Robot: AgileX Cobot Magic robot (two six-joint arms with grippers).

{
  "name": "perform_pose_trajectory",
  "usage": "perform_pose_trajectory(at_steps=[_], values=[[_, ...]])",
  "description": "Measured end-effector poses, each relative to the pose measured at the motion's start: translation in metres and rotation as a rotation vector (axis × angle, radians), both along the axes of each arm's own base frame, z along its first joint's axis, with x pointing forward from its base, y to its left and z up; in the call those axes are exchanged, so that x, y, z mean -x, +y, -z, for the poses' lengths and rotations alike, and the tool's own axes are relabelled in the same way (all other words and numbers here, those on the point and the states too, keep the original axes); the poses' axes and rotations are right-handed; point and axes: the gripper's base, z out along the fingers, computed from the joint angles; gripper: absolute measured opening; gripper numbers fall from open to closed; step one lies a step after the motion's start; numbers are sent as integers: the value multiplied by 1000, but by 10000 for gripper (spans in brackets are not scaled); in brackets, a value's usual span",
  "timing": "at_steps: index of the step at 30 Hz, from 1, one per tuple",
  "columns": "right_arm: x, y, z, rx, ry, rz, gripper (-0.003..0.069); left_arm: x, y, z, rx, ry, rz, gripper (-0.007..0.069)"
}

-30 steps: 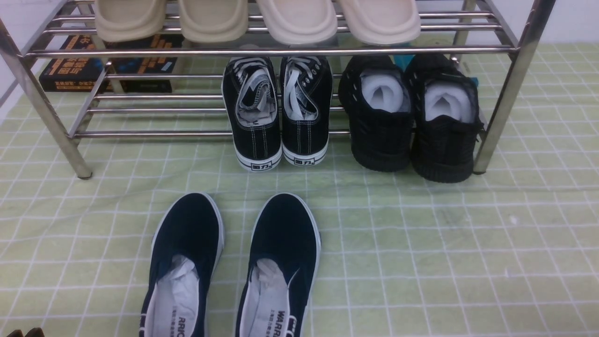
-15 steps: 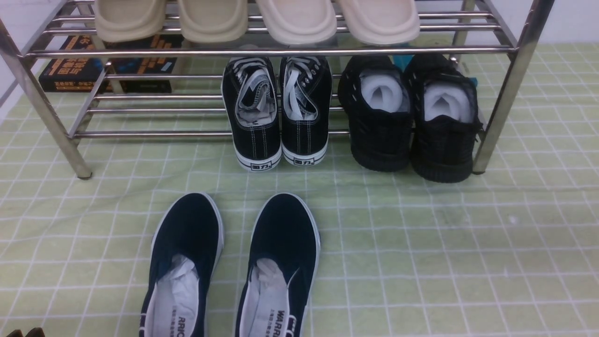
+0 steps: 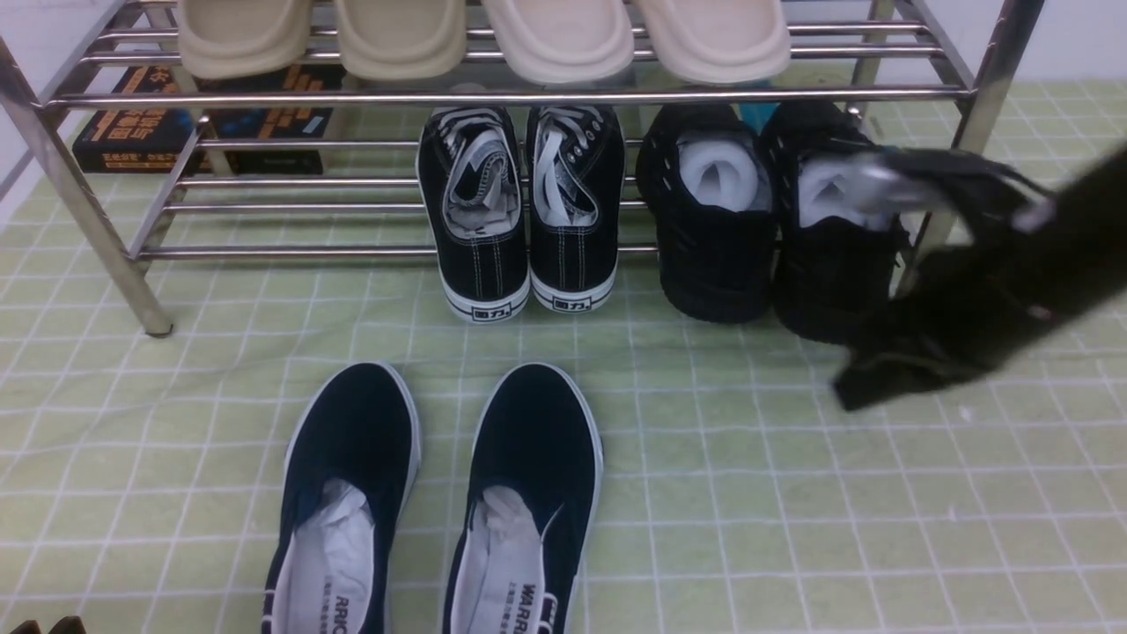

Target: Take the shoes off the shelf with your hand from the green coffee tablecloth.

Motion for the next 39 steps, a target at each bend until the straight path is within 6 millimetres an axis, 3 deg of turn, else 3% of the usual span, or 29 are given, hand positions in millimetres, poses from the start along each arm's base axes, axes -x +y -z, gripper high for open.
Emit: perform_pose_trajectory(at_steps=[4, 8, 11, 14, 17, 24, 39], values=[[-11, 27, -18, 69, -62, -20, 128, 0, 0, 0, 0, 1, 0, 198], [-14, 41, -39, 146, -193, 28, 162, 0, 0, 0, 0, 1, 0, 198], [-16, 50, -44, 158, -272, 43, 193, 0, 0, 0, 0, 1, 0, 198], [-21, 63, -45, 163, -350, 30, 252, 0, 0, 0, 0, 1, 0, 199], [-30, 78, -46, 165, -419, 7, 365, 0, 0, 0, 0, 1, 0, 201], [-56, 94, -38, 167, -480, 8, 491, 0, 0, 0, 0, 1, 0, 211], [-87, 104, -6, 223, -464, 151, 504, 0, 0, 0, 0, 0, 0, 217]])
